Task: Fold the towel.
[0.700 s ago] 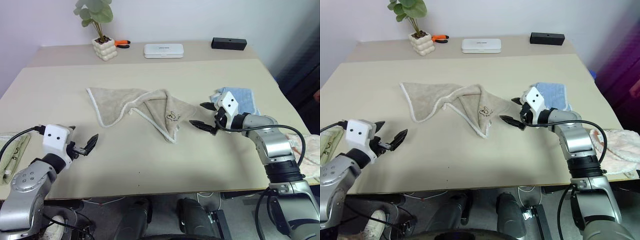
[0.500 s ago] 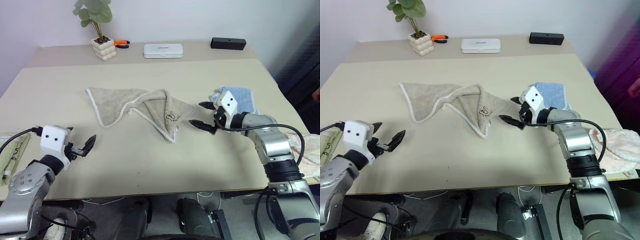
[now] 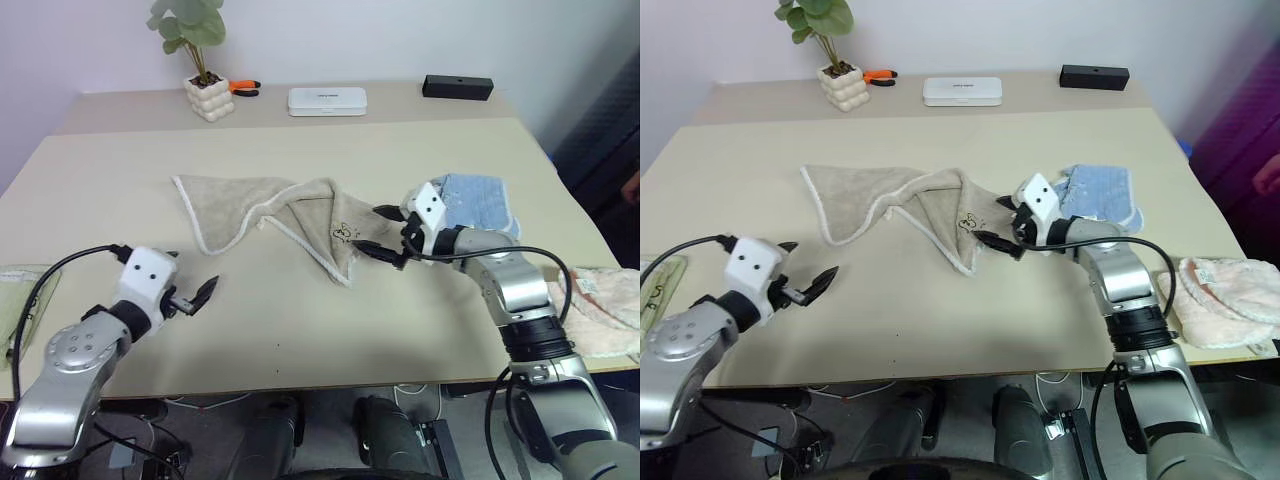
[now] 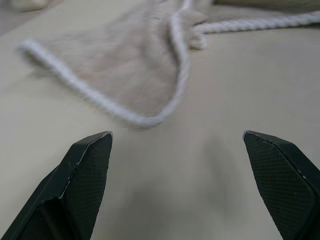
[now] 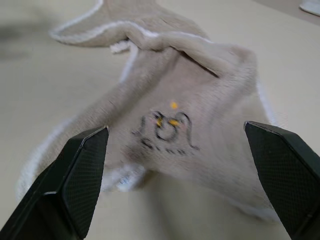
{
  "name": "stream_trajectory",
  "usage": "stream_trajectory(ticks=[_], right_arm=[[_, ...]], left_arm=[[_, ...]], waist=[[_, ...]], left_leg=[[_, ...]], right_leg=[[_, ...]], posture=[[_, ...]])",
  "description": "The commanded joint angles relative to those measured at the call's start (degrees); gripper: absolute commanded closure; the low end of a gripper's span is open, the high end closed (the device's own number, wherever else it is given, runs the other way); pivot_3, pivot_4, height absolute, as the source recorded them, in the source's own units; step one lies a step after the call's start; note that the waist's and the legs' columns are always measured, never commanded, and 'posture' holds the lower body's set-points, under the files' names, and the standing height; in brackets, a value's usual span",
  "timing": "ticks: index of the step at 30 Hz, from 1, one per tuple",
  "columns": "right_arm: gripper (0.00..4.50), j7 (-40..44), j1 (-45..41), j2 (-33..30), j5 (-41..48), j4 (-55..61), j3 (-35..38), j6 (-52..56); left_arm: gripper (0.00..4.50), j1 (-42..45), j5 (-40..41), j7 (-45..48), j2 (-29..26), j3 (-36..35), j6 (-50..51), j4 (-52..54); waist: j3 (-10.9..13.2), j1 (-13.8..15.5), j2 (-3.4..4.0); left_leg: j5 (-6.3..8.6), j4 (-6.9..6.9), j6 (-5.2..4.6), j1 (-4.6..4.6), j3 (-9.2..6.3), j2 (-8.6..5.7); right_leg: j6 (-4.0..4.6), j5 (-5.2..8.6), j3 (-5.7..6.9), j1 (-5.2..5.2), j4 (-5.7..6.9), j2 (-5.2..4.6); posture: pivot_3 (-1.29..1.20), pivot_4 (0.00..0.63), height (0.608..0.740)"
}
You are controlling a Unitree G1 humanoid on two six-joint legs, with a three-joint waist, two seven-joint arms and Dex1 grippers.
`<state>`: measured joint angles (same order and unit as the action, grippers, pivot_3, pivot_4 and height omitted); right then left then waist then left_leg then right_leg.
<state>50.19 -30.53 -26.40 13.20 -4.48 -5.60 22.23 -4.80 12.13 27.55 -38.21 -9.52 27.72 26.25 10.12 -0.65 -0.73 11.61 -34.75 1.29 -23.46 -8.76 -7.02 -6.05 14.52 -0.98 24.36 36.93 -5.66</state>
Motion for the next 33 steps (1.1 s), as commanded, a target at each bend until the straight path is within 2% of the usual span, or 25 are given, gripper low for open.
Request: stream_trajectory(ticks=[1,9,14,17,18,24,29,33], right_arm=[[0.05,-1.1,1.3,0.1,1.6,6.7,0.8,1.1],[0.05,-4.8,3.7,1.0,0.8,9.5,0.5,1.0],[0.05,-6.2,2.9,1.3,0.6,9.0,0.4,0.3],[0.00,-7.1,2.4,1.4,0.3,8.7,0.6,-0.2],[0.00,-7.2,2.3,1.4,0.4,8.7,0.7,-0.2],[0.00,-7.3,2.1,0.6,0.7,9.4,0.8,0.4],[0.00,-9.6,-2.7,0.8,-2.3,2.4,0.2,1.8],[0.00,-13.3,-11.7,3.1,-3.0,-12.8,1.9,6.0]], left_arm=[[0.22,6.3,-5.5,1.0,-1.4,6.5,-2.4,-3.7],[0.22,17.7,-12.0,-0.1,-0.7,10.6,-6.3,-19.3],[0.22,21.6,-12.3,1.8,-0.3,11.0,-8.5,-27.8],[0.97,22.9,-11.2,3.4,0.8,10.9,-9.4,-31.4],[1.36,23.1,-11.3,3.7,1.0,11.0,-9.8,-32.0],[4.34,22.6,-11.8,3.0,2.0,9.0,-12.0,-34.8],[4.43,20.6,-10.9,1.9,1.3,5.8,-14.1,-30.8],[4.43,16.4,-8.8,2.0,0.9,1.7,-14.4,-25.6]], waist=[[0.0,0.2,0.00],[0.0,-0.1,0.00],[0.0,0.0,-0.01],[0.0,0.0,-0.01],[0.0,-0.1,-0.01],[0.0,-0.2,-0.01],[0.0,-0.5,-0.01],[0.0,-0.5,-0.01]], left_leg=[[0.00,0.00,0.00,0.00,0.00,-0.01],[0.01,0.00,-0.02,0.00,0.05,0.00],[0.01,0.00,-0.02,0.00,0.09,-0.01],[0.01,-0.02,-0.02,0.00,0.09,-0.02],[0.01,-0.03,-0.02,0.01,0.09,-0.02],[0.01,-0.04,-0.02,0.03,0.10,-0.01],[0.01,-0.03,-0.02,0.03,0.15,-0.01],[0.01,-0.03,-0.02,0.04,0.18,0.00]], right_leg=[[-0.02,-0.01,0.00,0.00,0.00,-0.01],[-0.20,-0.11,-0.02,0.08,0.08,0.03],[-0.22,-0.12,-0.05,0.09,0.06,0.04],[-0.23,-0.12,-0.05,0.08,0.07,0.04],[-0.23,-0.13,-0.05,0.07,0.07,0.05],[-0.25,-0.13,-0.07,0.08,0.13,0.03],[-0.25,-0.14,-0.13,0.11,0.16,0.03],[-0.24,-0.15,-0.15,0.12,0.16,0.04]], posture=[[0.00,0.150,0.740],[0.00,0.150,0.740],[0.00,0.150,0.740],[0.00,0.150,0.740],[0.00,0.150,0.740],[0.00,0.150,0.740],[0.00,0.150,0.740],[0.00,0.150,0.740]])
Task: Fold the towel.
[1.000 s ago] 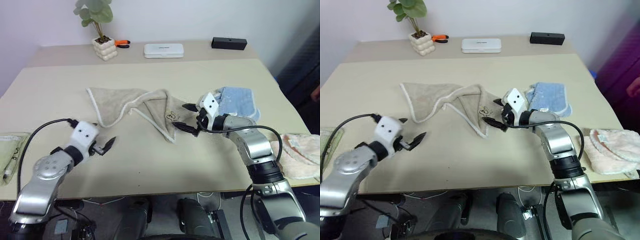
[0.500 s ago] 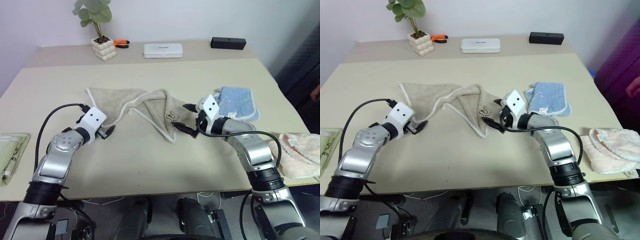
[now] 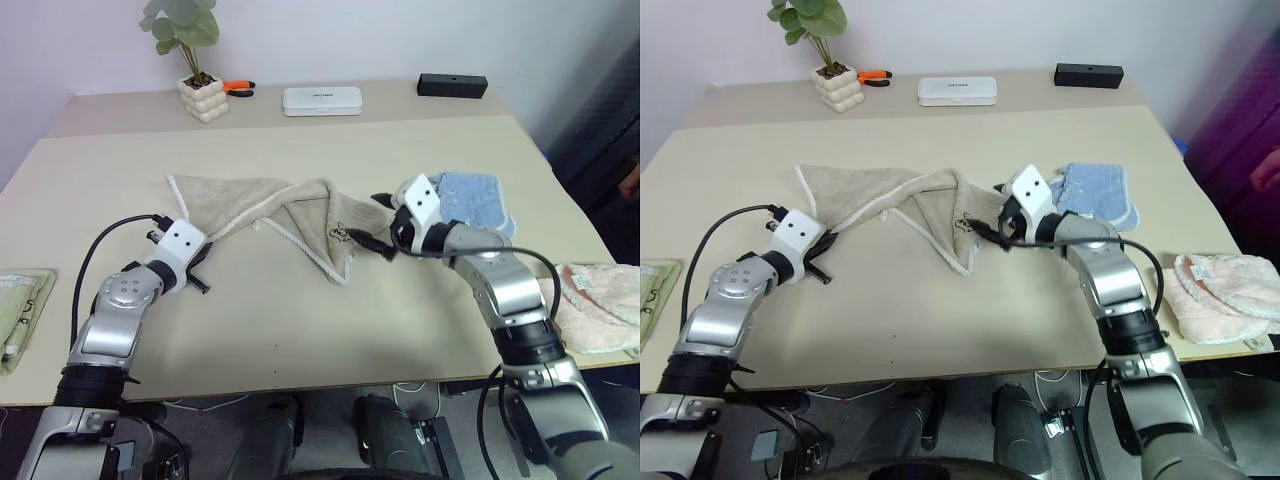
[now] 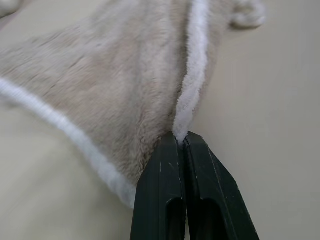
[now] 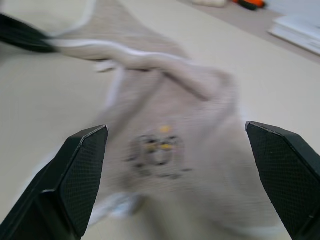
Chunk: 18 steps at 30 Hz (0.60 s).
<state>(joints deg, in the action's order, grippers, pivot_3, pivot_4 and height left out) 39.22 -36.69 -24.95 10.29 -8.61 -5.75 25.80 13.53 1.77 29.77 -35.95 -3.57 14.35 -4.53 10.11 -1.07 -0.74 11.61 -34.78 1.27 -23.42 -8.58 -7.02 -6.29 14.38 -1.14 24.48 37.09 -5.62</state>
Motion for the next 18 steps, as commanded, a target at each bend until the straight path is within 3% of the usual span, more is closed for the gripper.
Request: stream_trajectory(ticks=[1,5,12,15,18], right_arm=[[0.00,-2.6,-7.6,2.1,-0.4,-12.8,2.1,2.6],[0.00,-2.9,-15.2,3.0,-3.1,-29.5,1.3,-0.6],[0.00,0.3,-22.7,3.5,-8.3,-47.4,-1.0,-7.9],[0.90,1.0,-24.4,4.0,-9.4,-51.6,-0.8,-9.8],[2.37,1.8,-25.5,4.4,-10.0,-53.7,-0.4,-11.2]], left_arm=[[4.43,-3.0,1.8,-0.1,-1.6,-5.0,-0.9,6.4],[4.43,-7.1,2.1,0.2,-2.4,-7.1,0.0,10.1],[4.43,-9.6,2.6,-0.1,-1.7,-8.1,1.2,14.1],[4.50,-9.6,2.5,-0.5,-1.3,-7.9,1.9,15.0],[4.50,-9.7,2.5,-0.7,-0.9,-7.6,2.1,15.2]], waist=[[0.0,-0.1,0.00],[0.0,0.2,0.01],[0.0,-0.1,0.02],[0.0,-0.2,0.01],[0.0,-0.2,0.02]], left_leg=[[0.00,0.00,0.00,0.00,0.03,0.00],[0.01,0.04,-0.02,0.00,0.09,-0.01],[0.03,0.02,-0.06,0.00,0.20,-0.03],[0.03,0.03,-0.06,0.03,0.21,-0.01],[0.03,0.03,-0.06,0.04,0.22,-0.01]], right_leg=[[0.01,0.00,-0.02,0.01,0.00,0.00],[0.01,-0.01,-0.05,0.02,-0.01,0.02],[-0.01,-0.02,-0.12,0.02,0.00,0.03],[-0.02,-0.03,-0.14,0.02,0.02,0.06],[-0.02,-0.03,-0.15,0.02,0.04,0.06]], posture=[[0.00,0.150,0.740],[0.00,0.150,0.740],[0.00,0.150,0.740],[0.00,0.150,0.740],[0.00,0.150,0.740]])
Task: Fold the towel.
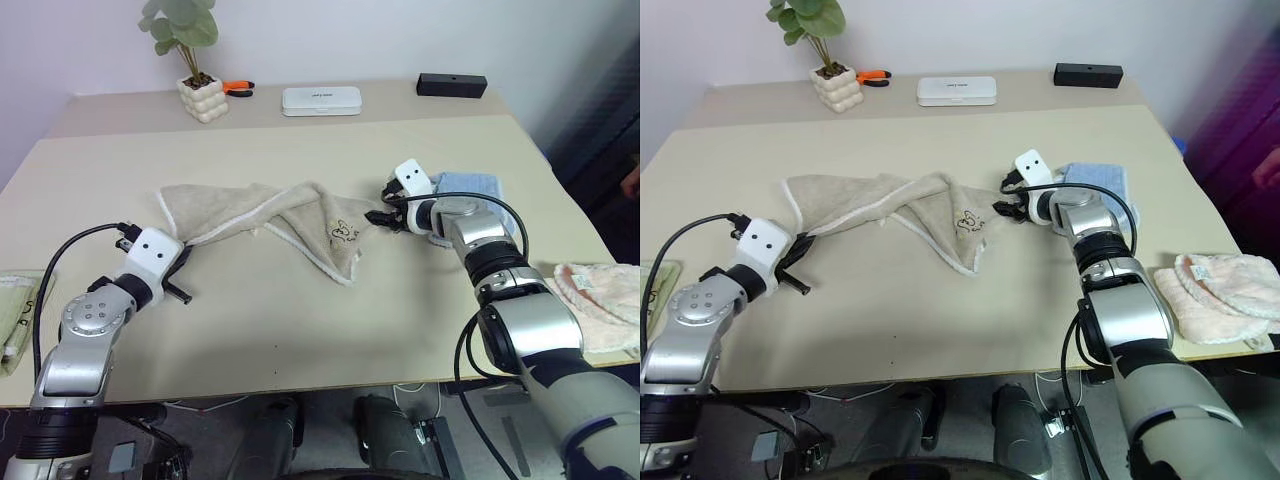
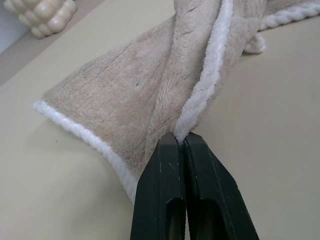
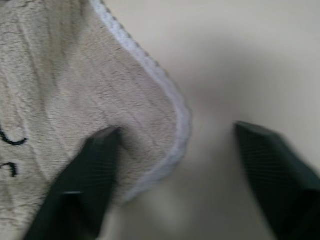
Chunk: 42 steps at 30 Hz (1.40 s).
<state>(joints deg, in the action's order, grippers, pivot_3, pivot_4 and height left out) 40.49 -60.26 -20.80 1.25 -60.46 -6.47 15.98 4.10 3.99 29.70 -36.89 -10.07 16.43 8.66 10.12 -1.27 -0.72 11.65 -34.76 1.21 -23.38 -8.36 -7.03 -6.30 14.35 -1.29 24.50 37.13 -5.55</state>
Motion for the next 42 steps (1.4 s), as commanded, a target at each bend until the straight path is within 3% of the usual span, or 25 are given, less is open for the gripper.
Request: stream_trajectory(ticks=[1,4,10,18,22,24,28,35,39,42], right_arm=[[2.88,0.9,-2.2,0.3,-1.2,-2.1,0.3,-1.8],[4.41,1.4,-2.8,0.2,-1.5,-2.7,0.5,-2.8],[4.47,-3.3,-4.7,-1.4,-2.9,-3.0,1.7,-8.7],[4.47,-13.0,-17.3,-5.9,-4.5,-4.0,4.7,-24.7],[4.47,-8.4,-19.6,-7.5,-1.9,0.5,6.9,-27.9],[4.47,-2.9,-16.6,-7.9,0.2,6.9,7.0,-27.6],[4.47,7.0,-5.0,-8.9,5.6,25.3,6.2,-21.1],[4.47,22.1,23.1,-19.4,16.4,60.6,4.0,0.7],[4.47,28.7,32.5,-27.2,21.8,69.8,5.4,8.4],[4.47,30.2,34.6,-29.4,23.9,72.0,6.2,10.6]], left_arm=[[4.50,-0.3,0.3,-0.6,0.1,-1.0,0.0,2.1],[4.50,-0.5,0.4,-0.3,0.2,-0.9,0.0,2.1],[4.50,2.8,1.1,-0.6,0.8,-1.4,-0.8,-0.3],[4.50,35.9,-0.4,-13.0,-1.5,-7.0,-14.0,-26.5],[4.50,42.2,3.5,-12.0,-4.8,-11.1,-16.2,-30.4],[4.50,38.6,6.0,-8.0,-6.4,-12.3,-14.5,-27.4],[4.50,23.3,11.1,0.6,-8.6,-15.4,-10.3,-17.6],[4.50,-12.9,20.7,12.3,-8.5,-26.3,2.7,5.7],[4.50,-27.7,26.7,19.1,-8.9,-33.0,10.4,14.4],[4.50,-32.0,28.2,21.0,-9.2,-35.4,12.8,15.9]], waist=[[0.0,0.0,0.00],[0.0,0.1,0.00],[0.0,0.2,0.01],[0.4,-0.4,-0.05],[0.4,-1.7,-0.06],[0.4,-2.5,-0.05],[0.4,-3.0,-0.01],[0.5,-1.8,0.03],[0.5,-0.5,0.03],[0.5,0.3,-0.01]], left_leg=[[0.00,-0.01,0.00,0.00,0.01,0.00],[0.00,-0.02,0.00,0.00,0.02,0.00],[0.00,-0.02,0.00,0.00,0.02,-0.01],[-0.10,-0.23,0.16,-0.23,0.03,-0.01],[-0.10,-0.13,0.25,-0.23,0.23,-0.02],[0.02,-0.13,0.14,-0.23,0.38,-0.02],[0.11,-0.19,0.06,-0.20,0.44,0.00],[0.37,-0.34,-0.32,-0.26,0.41,0.05],[0.38,-0.43,-0.31,-0.12,0.44,0.15],[0.41,-0.47,-0.27,0.00,0.78,0.50]], right_leg=[[-0.01,-0.01,-0.01,0.00,0.01,0.00],[-0.01,-0.02,-0.02,0.00,0.00,0.00],[-0.02,-0.03,-0.03,0.01,0.01,0.00],[-0.10,-0.27,-0.04,0.20,0.07,0.07],[-0.20,-0.22,-0.06,0.23,-0.12,-0.01],[-0.25,-0.19,-0.10,0.26,-0.12,-0.05],[-0.26,-0.18,-0.20,0.29,-0.05,-0.04],[-0.22,-0.19,-0.22,0.31,0.05,-0.08],[0.00,-0.07,-0.20,0.04,-0.15,-0.12],[0.21,0.05,-0.14,-0.19,-0.28,-0.12]], posture=[[0.00,0.150,0.740],[0.00,0.150,0.740],[0.00,0.150,0.740],[0.00,0.150,0.740],[0.00,0.150,0.740],[0.00,0.150,0.740],[0.00,0.150,0.740],[0.00,0.150,0.740],[0.00,0.150,0.740],[0.00,0.150,0.740]])
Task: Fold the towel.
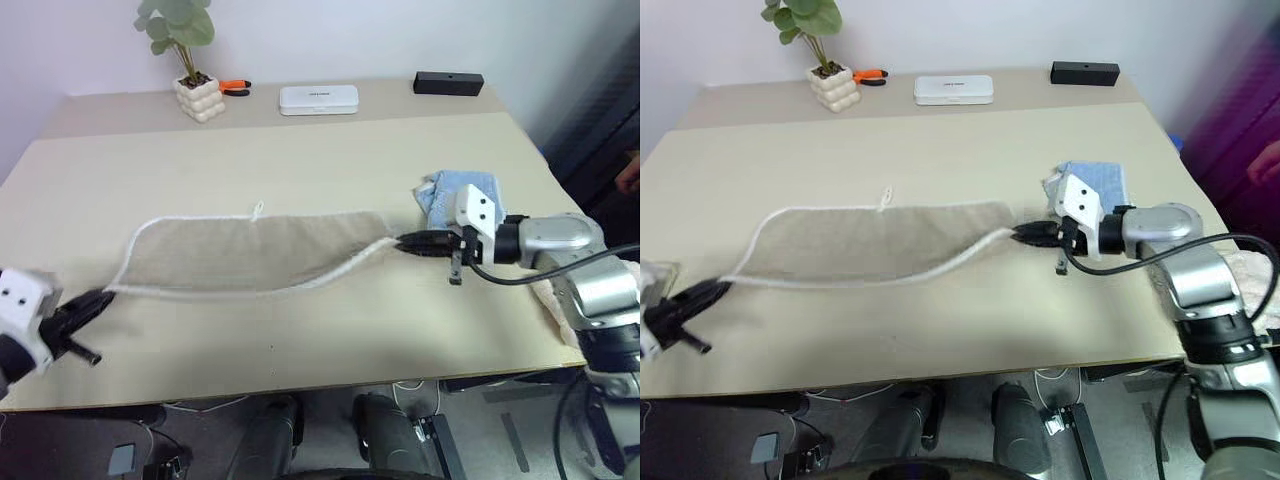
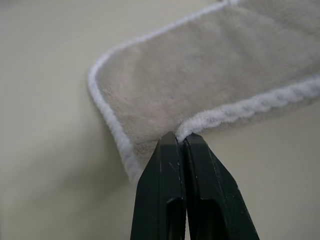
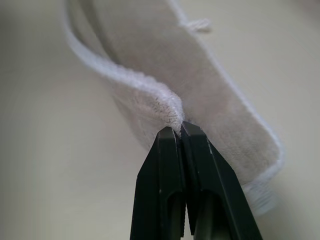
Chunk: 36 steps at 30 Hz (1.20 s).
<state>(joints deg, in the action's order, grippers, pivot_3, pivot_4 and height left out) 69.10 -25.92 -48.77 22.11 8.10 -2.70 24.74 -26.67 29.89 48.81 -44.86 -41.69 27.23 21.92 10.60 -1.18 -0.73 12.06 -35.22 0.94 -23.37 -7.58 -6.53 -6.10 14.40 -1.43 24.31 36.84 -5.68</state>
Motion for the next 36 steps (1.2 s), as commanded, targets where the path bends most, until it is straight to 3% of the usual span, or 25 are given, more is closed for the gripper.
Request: stream_trajectory(ticks=[1,7,14,19,24,32,34,36], right_arm=[[4.47,1.4,0.2,-1.5,3.1,3.3,2.5,2.0],[4.47,-2.9,-5.1,2.4,-2.9,-4.6,-0.4,-2.5],[4.47,-11.3,-14.9,11.6,-14.2,-23.8,-6.3,-11.1],[4.47,-14.8,-18.6,15.4,-17.0,-31.5,-6.6,-13.0],[4.47,-15.6,-18.3,16.5,-17.4,-31.7,-6.4,-12.4],[4.47,-16.8,-16.0,17.1,-16.7,-28.2,-5.7,-10.0],[4.50,-17.2,-15.8,17.1,-16.6,-27.6,-5.5,-9.4],[3.89,-17.9,-15.4,16.6,-16.6,-26.5,-5.1,-8.6]], left_arm=[[4.50,-1.3,2.4,2.0,-1.4,-4.0,2.4,2.3],[4.50,5.1,-2.6,0.1,-3.4,0.9,-1.0,-4.8],[4.50,25.9,-13.1,-3.4,-4.4,15.1,-11.7,-25.3],[4.50,37.5,-17.6,-4.4,-3.6,21.7,-18.1,-37.3],[4.50,46.3,-20.4,-4.3,-2.8,26.3,-23.0,-47.6],[4.50,51.4,-21.1,-3.2,-2.8,28.9,-25.8,-56.7],[3.57,52.0,-21.2,-3.6,-2.9,28.9,-25.5,-57.9],[2.53,52.2,-21.7,-5.0,-3.1,28.5,-26.3,-58.7]], waist=[[0.0,0.3,-0.01],[0.0,0.5,-0.01],[0.0,0.4,-0.04],[0.0,0.4,-0.04],[0.0,0.2,-0.04],[0.0,0.1,-0.04],[0.0,0.1,-0.04],[0.0,0.1,-0.04]], left_leg=[[0.07,0.00,0.11,0.01,0.14,0.12],[0.05,0.04,0.08,-0.06,0.92,0.64],[-0.02,0.09,-0.03,-0.07,0.96,0.70],[-0.02,0.14,-0.03,-0.11,0.99,0.67],[-0.03,0.13,-0.03,-0.13,0.99,0.67],[-0.03,0.11,-0.04,-0.13,1.03,0.67],[-0.03,0.09,-0.05,-0.13,1.02,0.66],[-0.03,0.09,-0.05,-0.13,1.02,0.66]], right_leg=[[-0.05,0.04,0.04,-0.02,-0.01,-0.01],[0.17,-0.11,0.19,-0.02,-0.23,-0.05],[0.00,-0.40,0.27,0.02,-0.38,0.10],[-0.28,-0.69,0.27,0.10,-0.44,0.16],[-0.31,-0.75,0.27,0.14,-0.41,0.21],[-0.36,-0.78,0.21,0.16,-0.38,0.22],[-0.37,-0.79,0.21,0.16,-0.37,0.22],[-0.37,-0.79,0.21,0.16,-0.36,0.22]], posture=[[0.00,0.150,0.740],[0.00,0.150,0.740],[0.00,0.150,0.740],[0.00,0.150,0.740],[0.00,0.150,0.740],[0.00,0.150,0.740],[0.00,0.150,0.740],[0.00,0.150,0.740]])
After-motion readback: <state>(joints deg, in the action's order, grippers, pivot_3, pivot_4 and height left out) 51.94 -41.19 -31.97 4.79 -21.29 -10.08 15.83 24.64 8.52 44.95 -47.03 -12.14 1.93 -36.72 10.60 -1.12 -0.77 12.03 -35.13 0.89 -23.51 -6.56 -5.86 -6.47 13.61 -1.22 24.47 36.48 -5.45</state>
